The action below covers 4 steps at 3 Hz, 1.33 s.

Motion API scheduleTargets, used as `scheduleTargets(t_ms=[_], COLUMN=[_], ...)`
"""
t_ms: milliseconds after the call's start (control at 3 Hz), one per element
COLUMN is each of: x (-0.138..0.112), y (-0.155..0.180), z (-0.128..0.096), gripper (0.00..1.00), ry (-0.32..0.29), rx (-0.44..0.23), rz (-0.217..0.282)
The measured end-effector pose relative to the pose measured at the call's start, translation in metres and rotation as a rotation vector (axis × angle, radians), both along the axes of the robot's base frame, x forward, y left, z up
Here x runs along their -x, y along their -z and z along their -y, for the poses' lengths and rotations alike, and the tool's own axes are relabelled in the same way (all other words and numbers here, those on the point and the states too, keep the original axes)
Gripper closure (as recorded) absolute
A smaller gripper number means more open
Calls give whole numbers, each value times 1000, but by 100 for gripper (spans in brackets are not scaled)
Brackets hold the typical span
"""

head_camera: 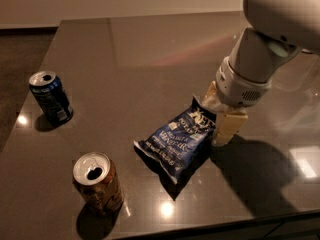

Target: Move blue chip bag near pepsi can

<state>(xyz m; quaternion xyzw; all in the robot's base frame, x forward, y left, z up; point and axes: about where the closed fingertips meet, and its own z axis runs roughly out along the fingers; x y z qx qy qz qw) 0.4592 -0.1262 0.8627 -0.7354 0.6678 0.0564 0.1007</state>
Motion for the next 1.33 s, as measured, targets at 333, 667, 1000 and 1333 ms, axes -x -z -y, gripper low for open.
scheduleTargets(t_ms=[333,667,1000,1333], x=[-2,-9,-26,-47], y=[-8,-20,-31,-40], z=[-5,-12,-21,-43], gripper=[60,84,100,100], ry=[10,21,37,37], rx=[-39,-73,-106,-147], rz=[-18,-22,-29,-33])
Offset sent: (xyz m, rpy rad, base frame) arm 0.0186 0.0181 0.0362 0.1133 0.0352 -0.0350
